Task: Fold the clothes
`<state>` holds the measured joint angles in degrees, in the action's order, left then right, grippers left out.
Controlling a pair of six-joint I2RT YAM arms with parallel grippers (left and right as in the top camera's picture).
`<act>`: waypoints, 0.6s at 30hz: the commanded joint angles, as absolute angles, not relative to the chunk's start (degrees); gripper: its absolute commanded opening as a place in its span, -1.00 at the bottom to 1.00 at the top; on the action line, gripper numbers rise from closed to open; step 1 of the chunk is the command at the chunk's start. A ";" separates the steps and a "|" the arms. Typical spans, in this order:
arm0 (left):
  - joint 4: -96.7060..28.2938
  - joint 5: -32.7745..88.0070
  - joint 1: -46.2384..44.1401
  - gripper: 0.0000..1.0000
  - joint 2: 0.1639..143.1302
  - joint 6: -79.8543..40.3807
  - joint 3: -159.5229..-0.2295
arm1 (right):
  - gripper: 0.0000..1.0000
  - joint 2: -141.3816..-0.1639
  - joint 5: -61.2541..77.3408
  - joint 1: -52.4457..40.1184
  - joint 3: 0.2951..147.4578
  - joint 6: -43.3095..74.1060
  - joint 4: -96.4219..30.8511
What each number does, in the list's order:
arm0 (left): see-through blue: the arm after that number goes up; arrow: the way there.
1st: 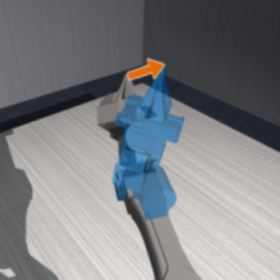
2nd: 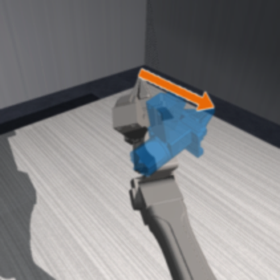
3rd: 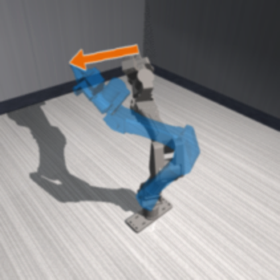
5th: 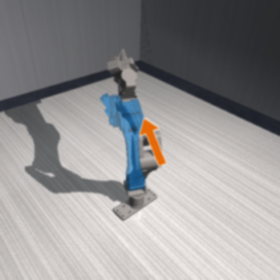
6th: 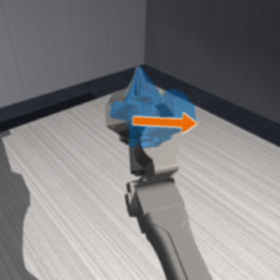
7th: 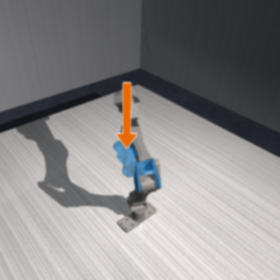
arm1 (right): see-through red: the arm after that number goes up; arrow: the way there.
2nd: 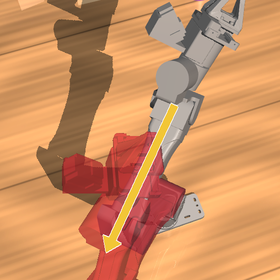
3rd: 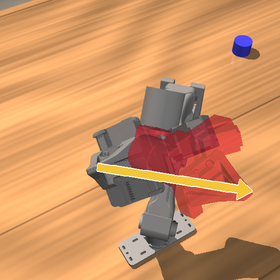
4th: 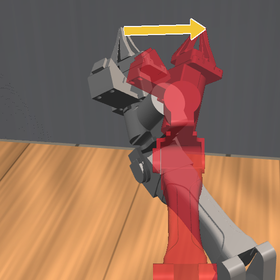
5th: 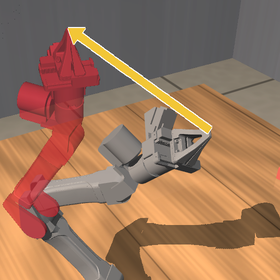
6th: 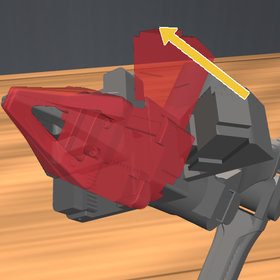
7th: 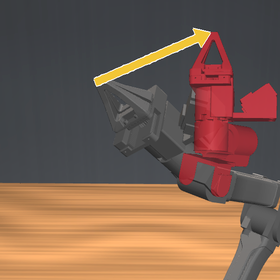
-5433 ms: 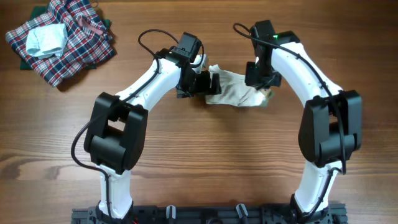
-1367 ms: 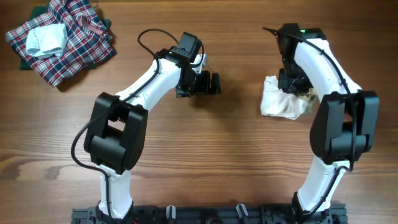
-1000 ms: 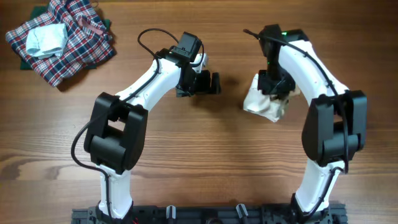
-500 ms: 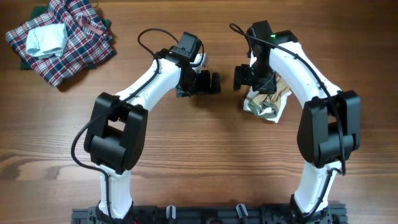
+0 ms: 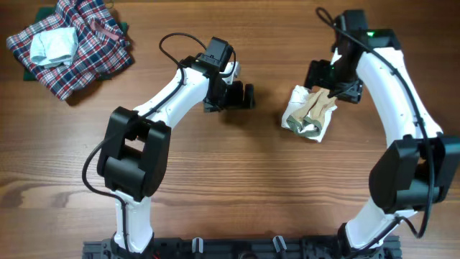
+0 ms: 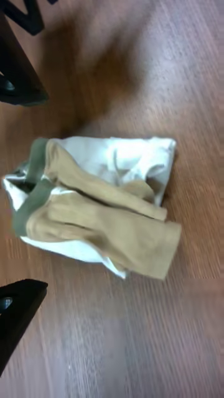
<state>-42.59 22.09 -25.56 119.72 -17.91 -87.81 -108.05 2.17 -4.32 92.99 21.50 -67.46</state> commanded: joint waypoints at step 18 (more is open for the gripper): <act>-43.13 21.32 -25.63 1.00 118.19 -18.37 -88.07 | 0.47 -108.42 16.10 -4.10 72.38 22.41 -51.42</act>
<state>-43.11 22.06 -25.56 119.72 -17.91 -87.81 -108.12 13.58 -4.29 72.58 22.00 -52.21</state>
